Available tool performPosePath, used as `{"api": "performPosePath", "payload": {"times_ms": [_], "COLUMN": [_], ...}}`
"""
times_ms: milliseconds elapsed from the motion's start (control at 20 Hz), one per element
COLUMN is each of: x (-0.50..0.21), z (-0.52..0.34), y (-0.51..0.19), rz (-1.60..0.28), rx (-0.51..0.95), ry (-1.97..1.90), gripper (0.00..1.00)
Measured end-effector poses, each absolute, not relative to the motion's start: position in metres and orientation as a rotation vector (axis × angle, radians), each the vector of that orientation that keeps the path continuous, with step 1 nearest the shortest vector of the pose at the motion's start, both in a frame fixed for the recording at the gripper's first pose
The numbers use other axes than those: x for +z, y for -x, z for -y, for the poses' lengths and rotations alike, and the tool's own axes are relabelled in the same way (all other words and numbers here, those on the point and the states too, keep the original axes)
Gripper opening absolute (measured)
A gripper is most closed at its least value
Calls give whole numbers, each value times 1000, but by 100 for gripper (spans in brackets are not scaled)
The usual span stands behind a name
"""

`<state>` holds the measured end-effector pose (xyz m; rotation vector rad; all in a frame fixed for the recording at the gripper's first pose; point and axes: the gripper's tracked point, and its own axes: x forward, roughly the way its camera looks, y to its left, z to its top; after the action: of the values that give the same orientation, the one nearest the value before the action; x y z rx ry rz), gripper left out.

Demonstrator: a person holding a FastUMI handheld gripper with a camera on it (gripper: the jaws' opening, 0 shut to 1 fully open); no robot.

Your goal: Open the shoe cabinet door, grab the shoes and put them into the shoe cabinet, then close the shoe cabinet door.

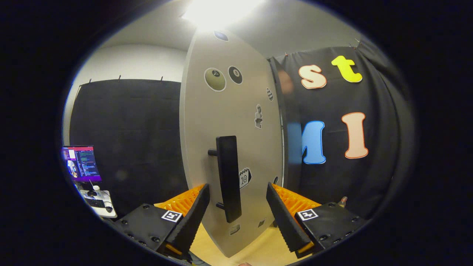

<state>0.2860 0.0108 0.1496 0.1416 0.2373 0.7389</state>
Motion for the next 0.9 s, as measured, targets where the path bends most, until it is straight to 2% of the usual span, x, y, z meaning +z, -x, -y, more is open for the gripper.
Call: {"api": "performPosePath", "payload": {"times_ms": [400,900], "x": [148,147], "z": [-52,-116], "y": [-287,-298], "rz": [-243,-277], "rx": [822,853], "ry": [-184,-231], "gripper": [97,97]}}
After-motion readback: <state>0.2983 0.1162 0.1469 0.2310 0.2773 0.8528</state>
